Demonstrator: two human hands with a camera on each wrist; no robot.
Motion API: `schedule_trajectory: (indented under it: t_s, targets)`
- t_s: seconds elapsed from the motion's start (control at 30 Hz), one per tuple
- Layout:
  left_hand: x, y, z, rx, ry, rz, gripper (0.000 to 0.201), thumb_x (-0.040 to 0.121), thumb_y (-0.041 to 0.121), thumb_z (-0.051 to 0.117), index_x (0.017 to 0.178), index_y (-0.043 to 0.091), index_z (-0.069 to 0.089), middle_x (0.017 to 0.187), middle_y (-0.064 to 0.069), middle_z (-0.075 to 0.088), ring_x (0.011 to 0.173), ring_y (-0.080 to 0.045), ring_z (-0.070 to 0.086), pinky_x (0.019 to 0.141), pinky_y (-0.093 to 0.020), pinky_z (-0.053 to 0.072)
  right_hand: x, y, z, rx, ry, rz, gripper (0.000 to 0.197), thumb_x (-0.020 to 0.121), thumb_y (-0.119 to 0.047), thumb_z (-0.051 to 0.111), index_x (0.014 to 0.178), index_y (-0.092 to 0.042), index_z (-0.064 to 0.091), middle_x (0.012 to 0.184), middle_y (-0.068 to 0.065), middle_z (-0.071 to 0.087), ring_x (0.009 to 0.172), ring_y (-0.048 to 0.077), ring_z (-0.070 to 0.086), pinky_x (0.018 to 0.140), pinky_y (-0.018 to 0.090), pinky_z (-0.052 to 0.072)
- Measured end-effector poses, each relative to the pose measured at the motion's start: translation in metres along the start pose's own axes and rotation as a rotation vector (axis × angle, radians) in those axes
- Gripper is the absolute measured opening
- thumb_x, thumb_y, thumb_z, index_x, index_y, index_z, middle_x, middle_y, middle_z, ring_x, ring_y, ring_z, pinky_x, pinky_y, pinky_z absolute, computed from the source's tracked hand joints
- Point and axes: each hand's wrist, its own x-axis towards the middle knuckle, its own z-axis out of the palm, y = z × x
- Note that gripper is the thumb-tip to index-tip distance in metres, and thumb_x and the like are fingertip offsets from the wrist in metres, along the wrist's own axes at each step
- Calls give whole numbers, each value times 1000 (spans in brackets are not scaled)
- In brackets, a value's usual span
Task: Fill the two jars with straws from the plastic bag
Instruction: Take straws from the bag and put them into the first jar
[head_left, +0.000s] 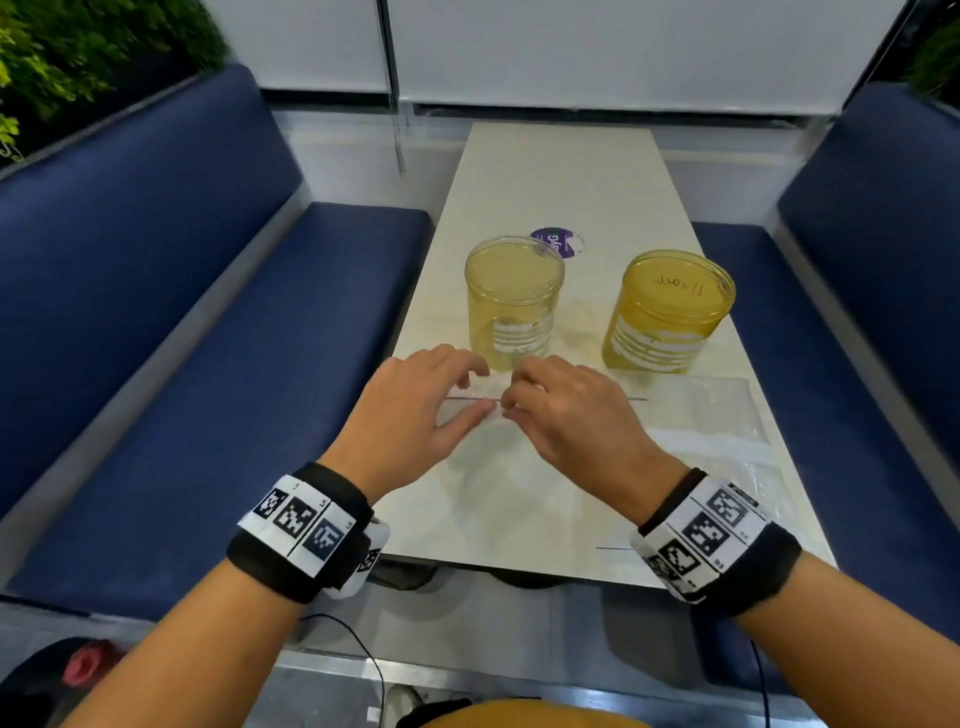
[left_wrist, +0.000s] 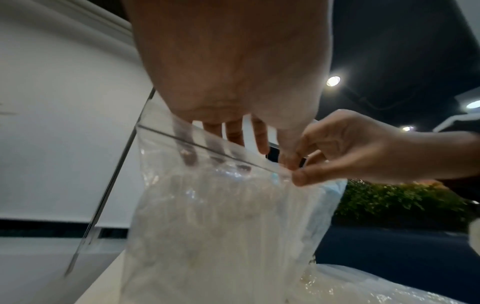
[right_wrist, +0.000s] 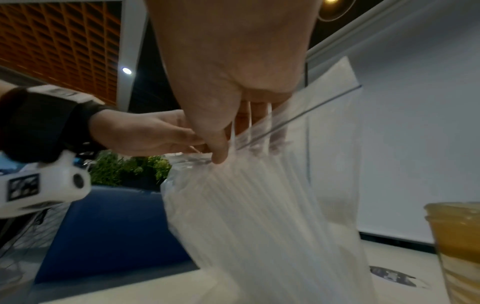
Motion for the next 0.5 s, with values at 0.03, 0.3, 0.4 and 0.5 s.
schedule_trajectory:
  t_s: [0.03,0.3,0.4,0.5]
  targets:
    - [1,2,-1,33,15,39,22,95,45,60,107,26,64,99,12,63,81,-11,59,69,-32,45,4,5,-4,24,20,31,7,88,-21,69,86,-15,69,88,1,62,75,24,60,55,36,47]
    - [28,18,-6,107,160,-9,18,96,26,62,91,17,76,94,6,65,77,-17,60,57,-35,48,24,26,-14,11,143,97,9,93,-22,66,89,-14,71,86,0,62,80,24,55,60,40,47]
    - [40,21,-13,29,116,-128,16,94,31,65,91,24,79,90,12,66,74,-14,61,58,-31,47,28,30,-15,-56,157,71,10,95,-21,63,90,-14,69,89,2,60,82,25,50,63,40,43]
    - [50,23,-18,8,46,-232,15,92,36,68,89,27,79,87,13,64,76,-14,62,64,-36,52,29,32,-13,-82,189,45,5,92,-14,67,89,-11,69,90,5,58,82,25,48,62,36,40]
